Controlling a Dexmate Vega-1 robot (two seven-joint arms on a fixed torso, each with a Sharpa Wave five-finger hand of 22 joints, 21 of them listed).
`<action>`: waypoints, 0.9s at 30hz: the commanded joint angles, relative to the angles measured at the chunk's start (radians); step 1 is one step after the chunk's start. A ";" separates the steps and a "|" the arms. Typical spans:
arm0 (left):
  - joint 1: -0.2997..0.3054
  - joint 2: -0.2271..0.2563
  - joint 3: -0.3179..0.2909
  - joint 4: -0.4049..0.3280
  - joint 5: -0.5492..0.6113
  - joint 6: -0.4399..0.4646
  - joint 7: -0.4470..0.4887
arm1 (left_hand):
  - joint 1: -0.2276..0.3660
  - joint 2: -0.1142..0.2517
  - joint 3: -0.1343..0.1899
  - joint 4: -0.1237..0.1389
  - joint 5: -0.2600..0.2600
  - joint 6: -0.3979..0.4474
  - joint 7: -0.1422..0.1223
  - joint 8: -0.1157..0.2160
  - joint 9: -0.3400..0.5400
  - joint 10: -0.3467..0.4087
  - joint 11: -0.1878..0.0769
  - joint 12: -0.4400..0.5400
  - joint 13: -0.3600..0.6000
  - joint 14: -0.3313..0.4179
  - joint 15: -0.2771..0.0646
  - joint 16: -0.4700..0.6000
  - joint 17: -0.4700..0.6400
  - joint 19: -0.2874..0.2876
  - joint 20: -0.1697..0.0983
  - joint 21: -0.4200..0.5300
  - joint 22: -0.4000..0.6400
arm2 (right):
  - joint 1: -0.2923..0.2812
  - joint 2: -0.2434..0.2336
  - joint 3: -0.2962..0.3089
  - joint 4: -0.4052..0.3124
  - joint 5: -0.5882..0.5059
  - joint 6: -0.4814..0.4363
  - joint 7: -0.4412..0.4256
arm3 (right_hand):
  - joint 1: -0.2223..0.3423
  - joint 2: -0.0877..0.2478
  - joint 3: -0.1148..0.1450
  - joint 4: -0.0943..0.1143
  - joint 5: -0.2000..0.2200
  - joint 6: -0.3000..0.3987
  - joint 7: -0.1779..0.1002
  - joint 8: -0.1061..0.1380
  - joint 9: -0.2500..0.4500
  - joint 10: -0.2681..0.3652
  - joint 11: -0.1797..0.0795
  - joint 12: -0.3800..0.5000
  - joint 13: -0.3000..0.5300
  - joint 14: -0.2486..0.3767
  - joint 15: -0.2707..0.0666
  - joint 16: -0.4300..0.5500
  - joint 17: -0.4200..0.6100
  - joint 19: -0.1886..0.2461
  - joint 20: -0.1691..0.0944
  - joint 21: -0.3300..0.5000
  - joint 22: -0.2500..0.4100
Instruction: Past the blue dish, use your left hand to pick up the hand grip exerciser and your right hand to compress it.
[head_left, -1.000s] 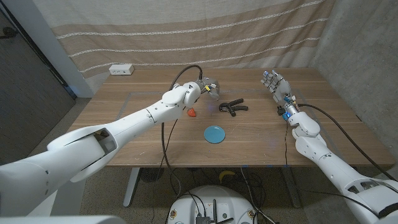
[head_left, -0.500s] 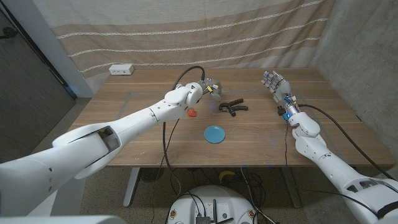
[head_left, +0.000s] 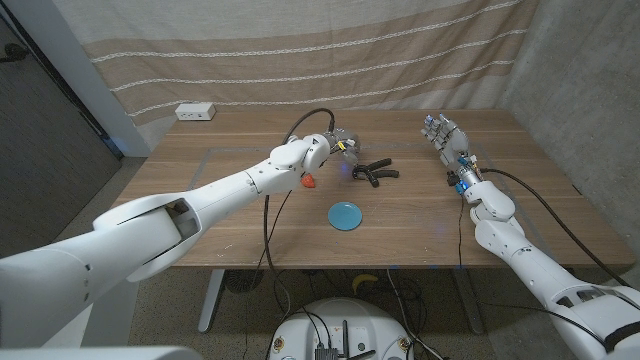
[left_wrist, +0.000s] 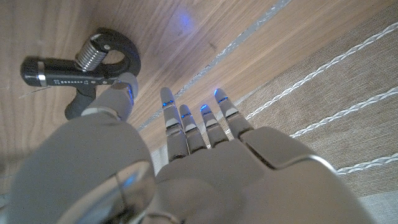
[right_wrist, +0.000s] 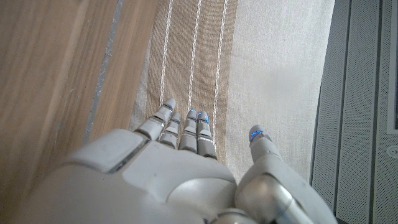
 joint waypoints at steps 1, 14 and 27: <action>-0.011 -0.019 0.031 0.033 0.024 0.002 0.012 | 0.017 -0.005 -0.008 0.001 0.000 0.021 0.001 0.005 0.002 0.013 -0.006 -0.003 0.001 0.012 -0.032 0.006 0.002 0.010 -0.003 -0.005 0.005 | 0.013 0.007 0.002 0.026 0.008 0.006 0.019 | 0.006 0.006 -0.001 -0.002 0.003 0.013 0.001 0.001 0.005 0.010 -0.002 0.004 0.005 0.007 0.001 0.002 0.003 0.001 0.009 0.006 0.004; -0.035 -0.068 0.057 0.131 0.017 -0.028 0.056 | 0.053 0.027 -0.011 0.008 0.002 0.025 0.007 -0.004 0.004 0.030 0.002 -0.005 0.002 0.032 -0.037 0.010 0.003 0.034 -0.002 -0.004 0.006 | 0.033 0.018 0.002 0.062 0.010 0.009 0.036 | 0.006 0.006 -0.001 -0.003 0.003 0.023 0.004 0.003 0.005 0.015 -0.001 0.005 0.005 0.007 0.002 0.002 0.003 0.001 0.010 0.006 0.003; -0.067 -0.100 0.084 0.200 -0.022 -0.084 0.053 | 0.049 0.024 -0.031 0.014 -0.001 0.039 0.009 -0.005 0.005 0.038 0.001 -0.007 0.002 0.038 -0.043 0.009 0.004 0.039 -0.007 -0.007 0.007 | 0.049 0.026 0.003 0.089 0.009 0.018 0.042 | 0.007 0.006 -0.001 -0.003 0.004 0.027 0.006 0.003 0.006 0.019 0.001 0.005 0.005 0.006 0.004 0.001 0.003 0.001 0.011 0.006 0.003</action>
